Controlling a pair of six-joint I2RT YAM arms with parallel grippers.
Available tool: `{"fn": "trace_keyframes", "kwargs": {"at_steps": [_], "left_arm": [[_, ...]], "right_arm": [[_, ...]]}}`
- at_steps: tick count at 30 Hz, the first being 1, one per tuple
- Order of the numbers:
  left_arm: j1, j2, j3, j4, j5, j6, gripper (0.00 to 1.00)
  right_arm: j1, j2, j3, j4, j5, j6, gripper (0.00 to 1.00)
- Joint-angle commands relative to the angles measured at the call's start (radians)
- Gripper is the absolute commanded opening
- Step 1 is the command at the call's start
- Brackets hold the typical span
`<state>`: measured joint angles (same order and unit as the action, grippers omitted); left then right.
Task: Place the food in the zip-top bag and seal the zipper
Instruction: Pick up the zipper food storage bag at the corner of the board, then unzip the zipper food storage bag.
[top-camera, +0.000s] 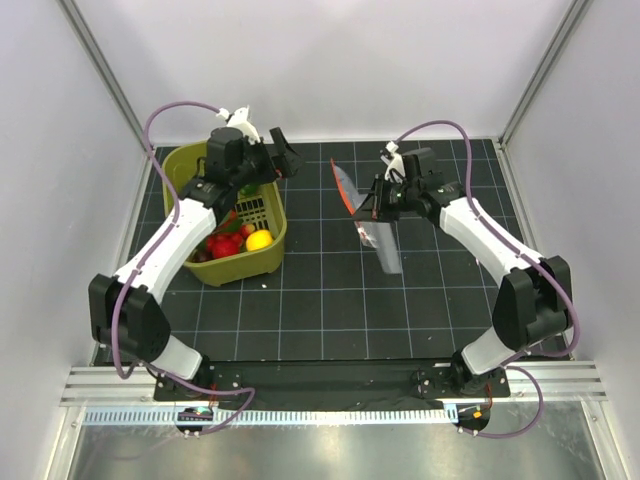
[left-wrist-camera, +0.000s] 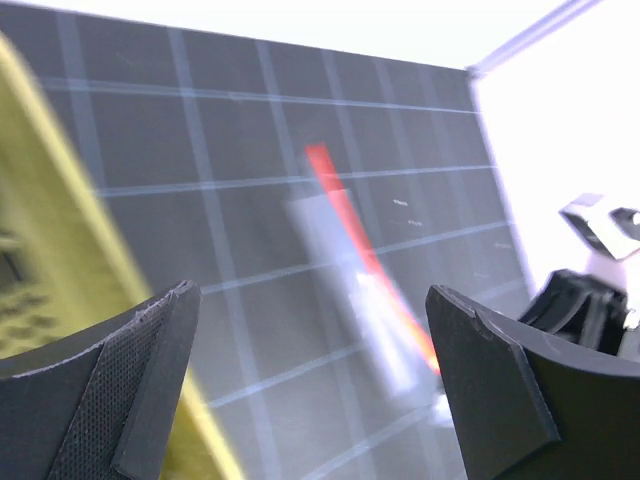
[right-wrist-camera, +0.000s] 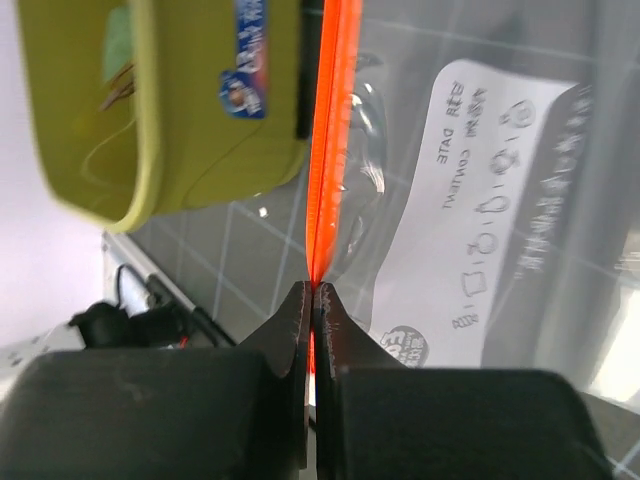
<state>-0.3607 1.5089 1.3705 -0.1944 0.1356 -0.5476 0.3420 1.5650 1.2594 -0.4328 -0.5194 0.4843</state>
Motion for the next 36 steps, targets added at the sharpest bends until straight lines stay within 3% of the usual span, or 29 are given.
{"fn": "trace_keyframes", "kwargs": {"at_steps": [1,11,19,25,28,30,31,33,35,36], "left_arm": [[-0.001,0.028,0.009,0.099,0.16,-0.227,1.0],[-0.006,0.036,-0.031,0.118,0.236,-0.481,0.99],[-0.073,0.114,0.004,0.075,0.229,-0.511,0.93],[-0.101,0.181,0.042,0.067,0.257,-0.486,0.64],[-0.11,0.203,0.05,0.066,0.257,-0.479,0.56],[-0.113,0.215,0.055,0.067,0.259,-0.473,0.38],[-0.112,0.218,0.056,0.066,0.266,-0.466,0.21],[-0.112,0.221,0.061,0.059,0.269,-0.459,0.01],[-0.112,0.22,0.061,0.055,0.26,-0.453,0.0],[-0.112,0.218,0.061,0.05,0.26,-0.45,0.0]], "right_arm": [[0.022,-0.08,0.0,0.028,-0.122,-0.01,0.01],[0.035,-0.174,-0.051,0.045,-0.14,-0.007,0.01],[0.043,-0.174,-0.051,0.065,-0.145,-0.015,0.01],[0.046,-0.174,-0.034,0.055,-0.174,-0.029,0.01],[0.048,-0.172,-0.025,0.042,-0.186,-0.038,0.01],[0.049,-0.169,-0.023,0.037,-0.188,-0.041,0.01],[0.049,-0.166,-0.025,0.034,-0.192,-0.046,0.02],[0.049,-0.164,-0.029,0.028,-0.191,-0.053,0.26],[0.048,-0.174,-0.041,0.026,-0.171,-0.065,0.57],[0.048,-0.178,-0.049,0.026,-0.159,-0.07,0.64]]}}
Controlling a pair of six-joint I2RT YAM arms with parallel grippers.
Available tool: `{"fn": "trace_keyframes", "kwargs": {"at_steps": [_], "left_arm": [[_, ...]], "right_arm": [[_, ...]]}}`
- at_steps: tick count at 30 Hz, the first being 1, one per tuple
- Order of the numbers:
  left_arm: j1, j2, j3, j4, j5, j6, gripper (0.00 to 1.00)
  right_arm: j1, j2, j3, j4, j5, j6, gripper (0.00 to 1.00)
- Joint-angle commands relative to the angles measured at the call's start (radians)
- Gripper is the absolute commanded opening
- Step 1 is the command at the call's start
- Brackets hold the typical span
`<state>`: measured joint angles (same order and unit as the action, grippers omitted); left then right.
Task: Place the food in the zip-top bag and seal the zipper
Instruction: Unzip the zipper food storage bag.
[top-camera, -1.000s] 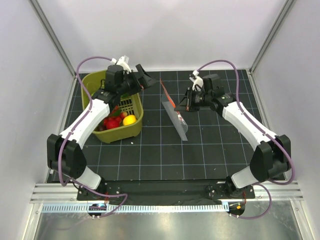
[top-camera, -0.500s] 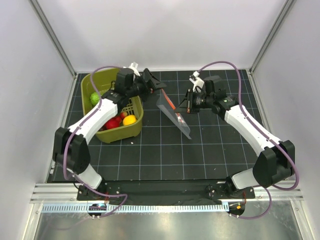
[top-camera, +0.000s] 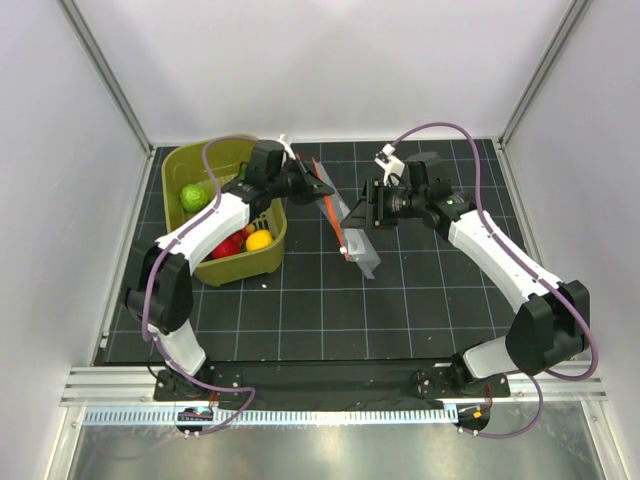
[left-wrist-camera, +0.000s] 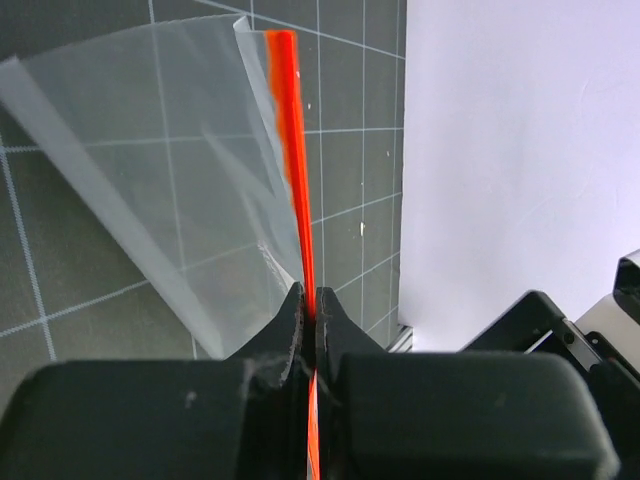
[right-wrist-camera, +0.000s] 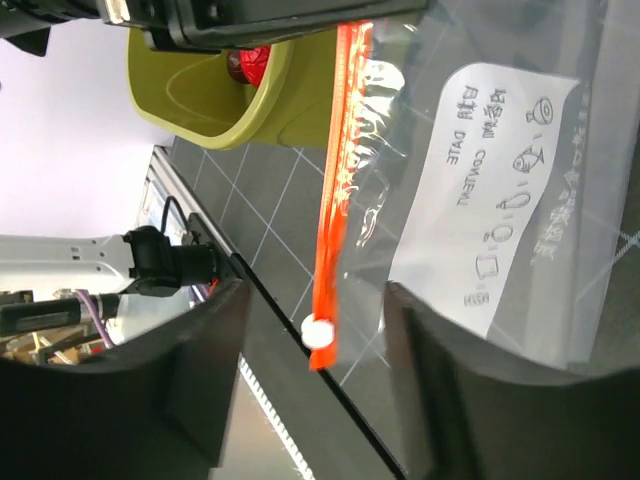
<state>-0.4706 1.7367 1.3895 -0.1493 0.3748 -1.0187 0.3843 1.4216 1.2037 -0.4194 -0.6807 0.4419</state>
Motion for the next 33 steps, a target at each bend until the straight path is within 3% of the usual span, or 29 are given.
{"fn": "trace_keyframes", "kwargs": {"at_steps": [1,3,10,19,22,23,24,33], "left_arm": [[-0.002,-0.009,0.043,-0.009,0.018,0.023,0.0],[-0.003,-0.005,0.051,-0.025,0.019,0.026,0.0],[0.003,0.009,0.075,-0.081,0.023,0.042,0.0],[0.003,0.02,0.092,-0.107,0.03,0.054,0.0],[0.003,0.027,0.105,-0.131,0.041,0.052,0.0],[0.004,0.035,0.121,-0.144,0.044,0.054,0.0],[0.004,0.041,0.131,-0.174,0.044,0.055,0.0],[0.009,0.069,0.19,-0.262,0.021,0.069,0.0]], "right_arm": [[0.007,-0.042,-0.003,0.017,0.012,-0.032,0.68],[0.007,-0.061,-0.021,0.016,0.017,-0.058,0.73],[0.007,-0.102,-0.075,-0.019,0.035,-0.103,0.74],[0.016,-0.069,-0.035,-0.097,0.043,-0.164,0.61],[0.03,-0.073,-0.024,-0.13,0.041,-0.236,0.66],[0.034,-0.079,-0.029,-0.131,0.041,-0.256,0.76],[0.039,-0.091,-0.035,-0.131,0.044,-0.273,0.77],[0.08,-0.098,-0.058,-0.182,0.095,-0.371,0.71]]}}
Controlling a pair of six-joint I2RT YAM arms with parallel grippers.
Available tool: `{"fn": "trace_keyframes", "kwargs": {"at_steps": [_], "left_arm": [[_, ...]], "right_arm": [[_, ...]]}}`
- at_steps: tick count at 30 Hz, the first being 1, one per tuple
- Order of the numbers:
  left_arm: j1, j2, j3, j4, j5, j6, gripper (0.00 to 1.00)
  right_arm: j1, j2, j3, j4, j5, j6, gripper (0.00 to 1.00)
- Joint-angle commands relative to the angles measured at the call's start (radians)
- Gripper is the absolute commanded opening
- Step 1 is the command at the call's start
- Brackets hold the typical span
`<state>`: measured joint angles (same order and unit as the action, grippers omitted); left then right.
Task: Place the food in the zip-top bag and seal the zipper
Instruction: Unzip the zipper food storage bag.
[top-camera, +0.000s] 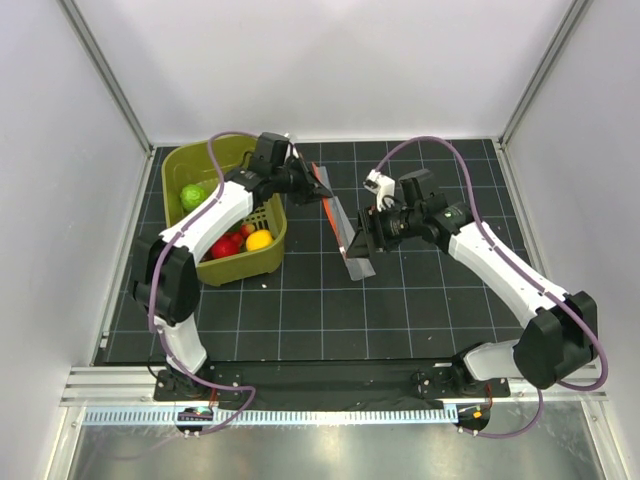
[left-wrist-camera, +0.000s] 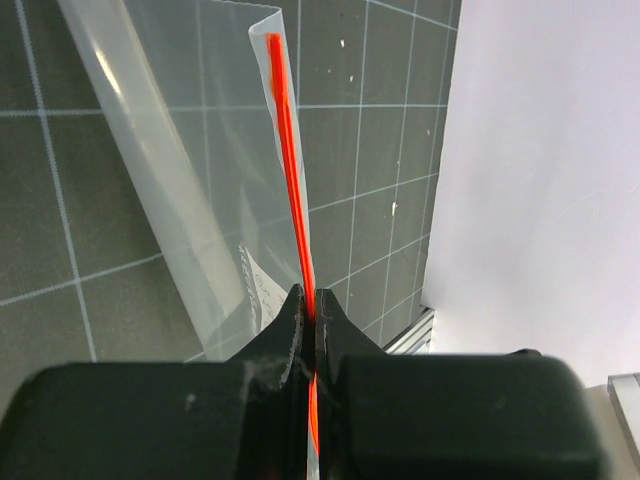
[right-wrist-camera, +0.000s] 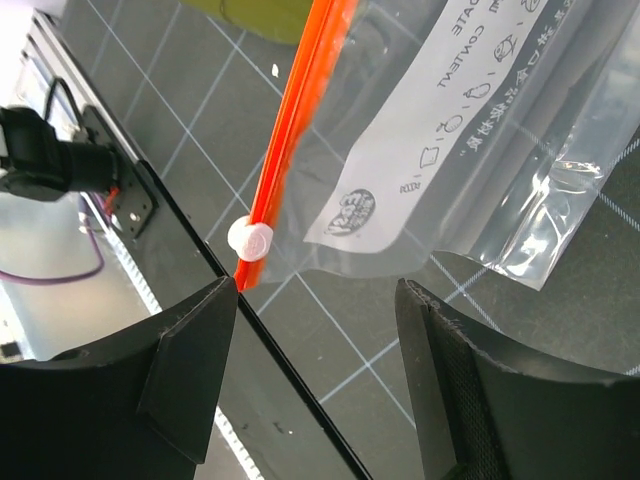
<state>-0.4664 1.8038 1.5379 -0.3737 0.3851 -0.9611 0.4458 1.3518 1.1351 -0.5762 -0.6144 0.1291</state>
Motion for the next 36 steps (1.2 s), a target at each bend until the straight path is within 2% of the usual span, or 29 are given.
{"fn": "trace_keyframes", "kwargs": {"at_steps": [1,8,16,19,22,26,27,29,30,31,32,33,34,35,36], "left_arm": [[0.005,0.006,0.05,-0.045,0.009,0.01,0.0],[0.017,0.042,0.111,-0.146,0.021,-0.014,0.0],[0.017,0.049,0.116,-0.156,0.014,-0.014,0.0],[0.02,0.049,0.117,-0.157,0.012,-0.011,0.0],[0.02,0.054,0.125,-0.154,0.023,-0.001,0.0],[0.021,0.052,0.128,-0.149,0.02,0.012,0.0],[0.021,0.051,0.128,-0.151,0.02,0.015,0.0],[0.02,0.049,0.125,-0.151,0.018,0.019,0.0],[0.02,0.049,0.125,-0.151,0.02,0.021,0.0],[0.02,0.048,0.125,-0.152,0.02,0.024,0.0],[0.02,0.046,0.126,-0.149,0.034,0.024,0.04],[0.02,0.046,0.129,-0.134,0.052,0.039,0.12],[0.02,0.046,0.134,-0.128,0.067,0.051,0.22],[0.018,0.043,0.145,-0.128,0.078,0.064,0.4],[0.02,0.039,0.148,-0.128,0.081,0.102,0.47]], "right_arm": [[0.024,-0.031,0.008,-0.024,0.036,-0.06,0.71],[0.063,-0.016,0.006,-0.057,0.07,-0.094,0.66],[0.129,0.007,0.018,-0.05,0.116,-0.103,0.65],[0.146,0.041,0.046,-0.057,0.116,-0.102,0.61],[0.152,0.059,0.068,-0.047,0.13,-0.089,0.54],[0.154,0.075,0.092,-0.04,0.152,-0.069,0.36],[0.153,0.078,0.097,-0.04,0.157,-0.066,0.24],[0.154,0.079,0.1,-0.043,0.169,-0.054,0.13],[0.154,0.081,0.107,-0.048,0.173,-0.054,0.01],[0.153,0.079,0.11,-0.065,0.177,-0.055,0.01],[0.154,0.078,0.114,-0.071,0.18,-0.057,0.01],[0.154,0.066,0.111,-0.077,0.194,-0.063,0.01],[0.154,0.058,0.107,-0.079,0.199,-0.066,0.01],[0.156,0.05,0.106,-0.092,0.206,-0.072,0.01],[0.154,0.041,0.104,-0.1,0.218,-0.086,0.01]]}}
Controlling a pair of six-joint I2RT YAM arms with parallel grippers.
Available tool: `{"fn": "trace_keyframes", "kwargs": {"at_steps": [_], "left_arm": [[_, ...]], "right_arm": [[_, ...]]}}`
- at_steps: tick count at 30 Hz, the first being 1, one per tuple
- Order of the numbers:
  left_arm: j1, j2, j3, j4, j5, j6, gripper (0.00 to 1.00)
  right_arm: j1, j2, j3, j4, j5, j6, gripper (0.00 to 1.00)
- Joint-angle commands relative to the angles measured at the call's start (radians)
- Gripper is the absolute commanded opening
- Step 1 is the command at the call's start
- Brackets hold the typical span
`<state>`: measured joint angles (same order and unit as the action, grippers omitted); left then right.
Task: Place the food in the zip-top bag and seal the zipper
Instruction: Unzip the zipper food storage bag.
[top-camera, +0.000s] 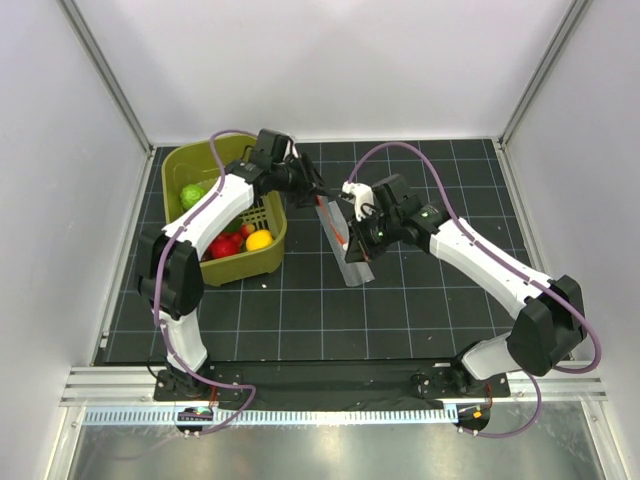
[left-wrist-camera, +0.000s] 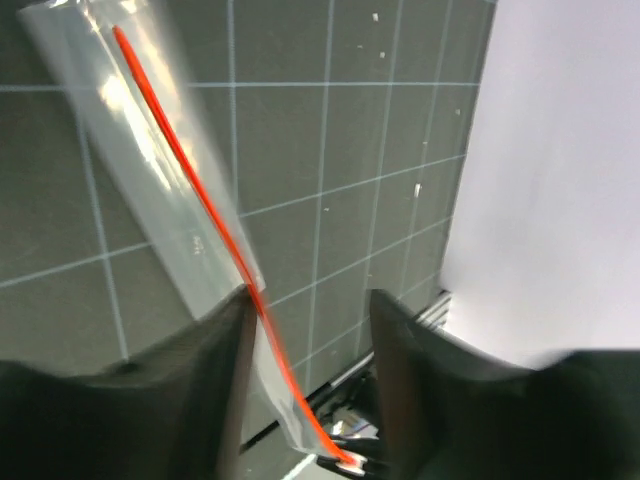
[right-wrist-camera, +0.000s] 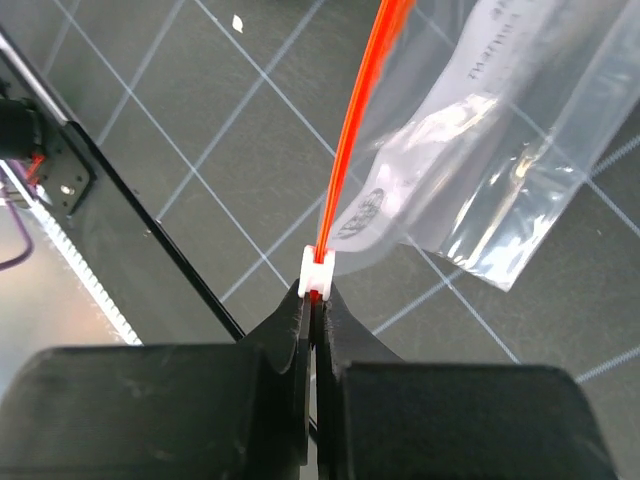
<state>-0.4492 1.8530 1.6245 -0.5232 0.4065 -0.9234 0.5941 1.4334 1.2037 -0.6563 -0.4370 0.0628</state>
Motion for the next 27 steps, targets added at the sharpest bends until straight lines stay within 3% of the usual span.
{"fn": "trace_keyframes", "kwargs": {"at_steps": [1,8,10,15,19,23,27], "left_arm": [[0.004,-0.026,0.066,0.02,0.064,0.089,0.55],[0.001,-0.109,0.034,0.069,0.187,0.287,0.89],[0.001,-0.118,0.032,0.051,0.17,0.29,0.93],[0.001,-0.106,0.084,-0.072,0.091,0.088,0.92],[-0.014,-0.109,0.054,-0.081,0.118,-0.135,0.89],[-0.034,-0.068,0.096,-0.15,0.187,-0.3,0.84],[-0.063,-0.038,0.179,-0.251,0.152,-0.394,0.8]], "right_arm": [[0.006,-0.044,0.039,-0.046,0.044,-0.03,0.01],[0.006,-0.028,0.117,-0.173,0.024,-0.087,0.01],[0.006,-0.031,0.134,-0.166,0.128,-0.02,0.01],[0.01,-0.089,0.087,-0.106,0.36,-0.007,0.01],[0.01,-0.154,-0.002,0.111,0.415,-0.024,0.01],[0.01,-0.13,-0.006,0.17,0.464,-0.038,0.01],[0.022,-0.103,-0.004,0.222,0.48,-0.084,0.01]]}}
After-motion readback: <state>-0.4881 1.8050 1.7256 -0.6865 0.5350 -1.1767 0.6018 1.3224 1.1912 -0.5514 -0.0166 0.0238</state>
